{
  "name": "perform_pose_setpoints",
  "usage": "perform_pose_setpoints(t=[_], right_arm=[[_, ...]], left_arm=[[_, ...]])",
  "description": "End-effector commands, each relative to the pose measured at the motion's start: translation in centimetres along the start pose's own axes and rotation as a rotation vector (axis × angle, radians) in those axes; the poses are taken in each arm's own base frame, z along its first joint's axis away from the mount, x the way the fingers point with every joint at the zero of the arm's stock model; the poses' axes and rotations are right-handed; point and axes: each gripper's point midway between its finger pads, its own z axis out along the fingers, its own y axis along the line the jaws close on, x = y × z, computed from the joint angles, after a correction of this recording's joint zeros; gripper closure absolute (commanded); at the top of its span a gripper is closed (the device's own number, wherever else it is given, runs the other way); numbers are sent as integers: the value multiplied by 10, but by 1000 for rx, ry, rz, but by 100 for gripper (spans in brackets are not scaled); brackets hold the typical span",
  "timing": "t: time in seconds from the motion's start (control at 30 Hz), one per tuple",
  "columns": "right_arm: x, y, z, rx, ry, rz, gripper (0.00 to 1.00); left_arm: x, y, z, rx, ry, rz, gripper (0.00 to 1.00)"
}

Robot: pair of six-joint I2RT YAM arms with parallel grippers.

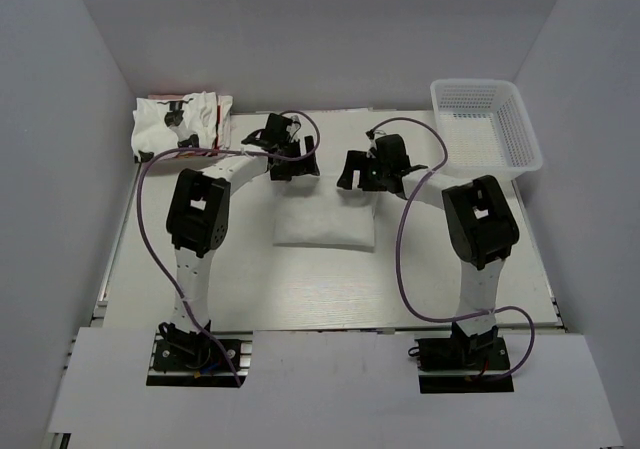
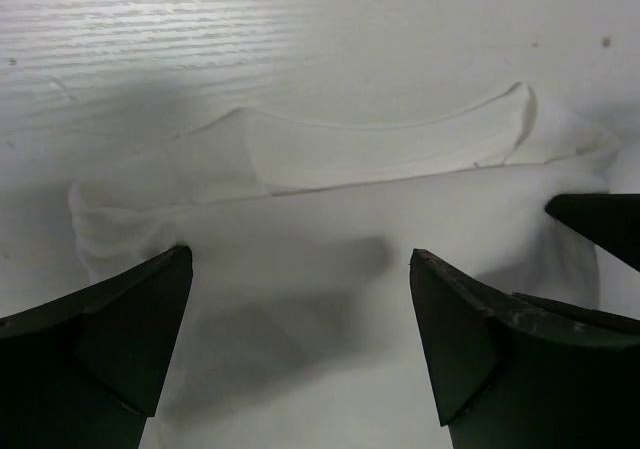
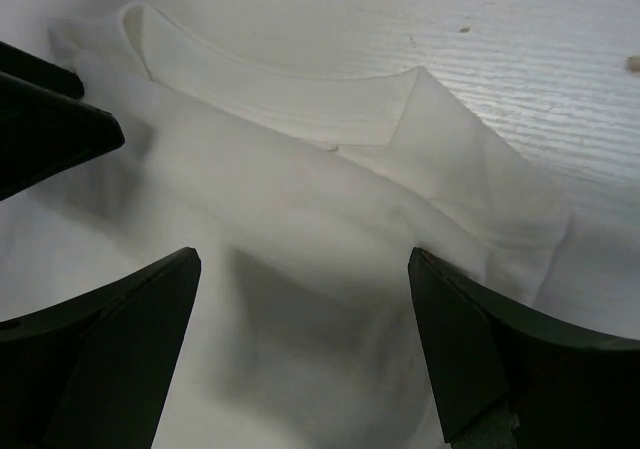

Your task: Fold and stack the t-shirts

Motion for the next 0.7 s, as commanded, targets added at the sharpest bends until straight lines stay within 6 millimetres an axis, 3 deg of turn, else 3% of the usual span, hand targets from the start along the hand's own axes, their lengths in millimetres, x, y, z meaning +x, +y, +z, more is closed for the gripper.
perform_pose_setpoints(t=[0.0, 0.03, 0.1, 0.13, 0.17, 0.2, 0.23, 0.27, 0.3, 0.33, 0.37, 0.4, 0.43, 0.5, 0.63, 0.67], right_arm=[[-31, -2, -4, -8, -67, -4, 10], [-32, -1, -7, -14, -56, -5, 10], [-46, 16, -21, -40, -77, -46, 10], [-63, 29, -39, -58, -126, -75, 10], [-64, 32, -44, -63, -132, -78, 10], [-66, 38, -51, -79, -140, -84, 10], [-74, 48, -65, -96, -172, -99, 10], [-70, 51, -77, -99, -179, -100, 10], [-70, 52, -83, -100, -188, -104, 10], [-77, 61, -99, -115, -224, -111, 10], [-63, 61, -106, -119, -216, -102, 10], [-68, 68, -120, -136, -250, -109, 10], [-57, 65, -121, -134, -235, -100, 10], [-48, 67, -137, -141, -248, -92, 10], [-26, 59, -155, -69, -217, -83, 10], [-29, 60, -164, -67, -236, -85, 10]], left_arm=[[-11, 23, -4, -68, 26, -41, 0], [-10, 17, -3, -37, 44, -43, 0], [-28, 2, -20, 6, 7, -34, 0], [-29, -6, -27, 17, -3, -24, 0], [-36, -8, -37, 15, -32, -20, 0], [-43, -13, -57, 18, -73, -13, 0], [-45, -12, -68, 6, -93, -26, 0], [-46, -13, -78, 5, -113, -32, 0], [-34, -7, -81, -8, -105, -44, 0], [-42, -12, -104, 1, -161, -37, 0], [-26, -1, -104, -14, -144, -47, 0], [-27, 4, -109, -30, -167, -24, 0], [-23, 5, -112, -32, -166, -7, 0], [-1, 10, -111, -58, -89, 31, 0], [29, 19, -97, -83, 22, 33, 0], [44, 26, -91, -100, 61, 15, 0]])
